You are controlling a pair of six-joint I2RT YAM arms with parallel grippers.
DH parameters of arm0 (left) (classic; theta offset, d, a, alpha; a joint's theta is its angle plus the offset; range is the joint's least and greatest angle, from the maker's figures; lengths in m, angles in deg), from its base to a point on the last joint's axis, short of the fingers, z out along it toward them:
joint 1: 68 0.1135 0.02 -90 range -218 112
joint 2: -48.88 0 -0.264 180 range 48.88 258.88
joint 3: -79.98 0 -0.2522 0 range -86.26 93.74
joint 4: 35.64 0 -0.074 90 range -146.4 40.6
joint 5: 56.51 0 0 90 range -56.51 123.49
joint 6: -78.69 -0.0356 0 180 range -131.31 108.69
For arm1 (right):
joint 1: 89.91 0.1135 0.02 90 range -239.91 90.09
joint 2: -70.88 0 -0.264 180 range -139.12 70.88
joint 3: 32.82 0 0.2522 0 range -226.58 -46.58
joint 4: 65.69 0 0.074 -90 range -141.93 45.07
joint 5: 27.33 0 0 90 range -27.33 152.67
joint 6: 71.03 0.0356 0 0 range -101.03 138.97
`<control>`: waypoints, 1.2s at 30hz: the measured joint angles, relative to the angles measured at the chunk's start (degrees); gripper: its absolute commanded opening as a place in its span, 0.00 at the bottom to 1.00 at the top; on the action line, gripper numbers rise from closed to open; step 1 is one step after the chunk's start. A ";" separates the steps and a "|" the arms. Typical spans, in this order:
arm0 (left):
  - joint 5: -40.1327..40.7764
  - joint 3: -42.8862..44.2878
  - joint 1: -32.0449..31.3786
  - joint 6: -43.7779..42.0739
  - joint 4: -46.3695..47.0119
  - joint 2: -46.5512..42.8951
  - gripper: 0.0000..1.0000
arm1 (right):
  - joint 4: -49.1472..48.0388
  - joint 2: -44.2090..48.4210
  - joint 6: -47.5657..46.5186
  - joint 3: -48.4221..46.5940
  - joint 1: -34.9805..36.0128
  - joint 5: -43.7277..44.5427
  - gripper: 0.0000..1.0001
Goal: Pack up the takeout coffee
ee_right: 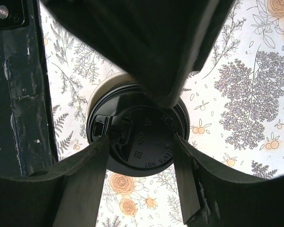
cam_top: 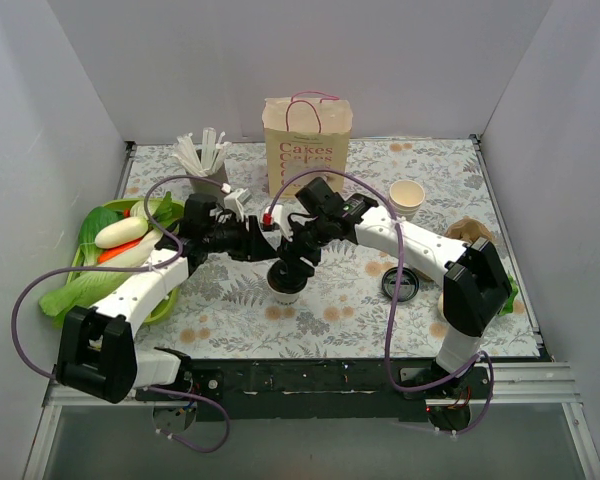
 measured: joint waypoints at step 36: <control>-5.70 -1.49 0.57 -4.70 -8.00 11.39 0.00 | 3.04 -0.52 -6.12 -3.63 7.26 4.61 0.62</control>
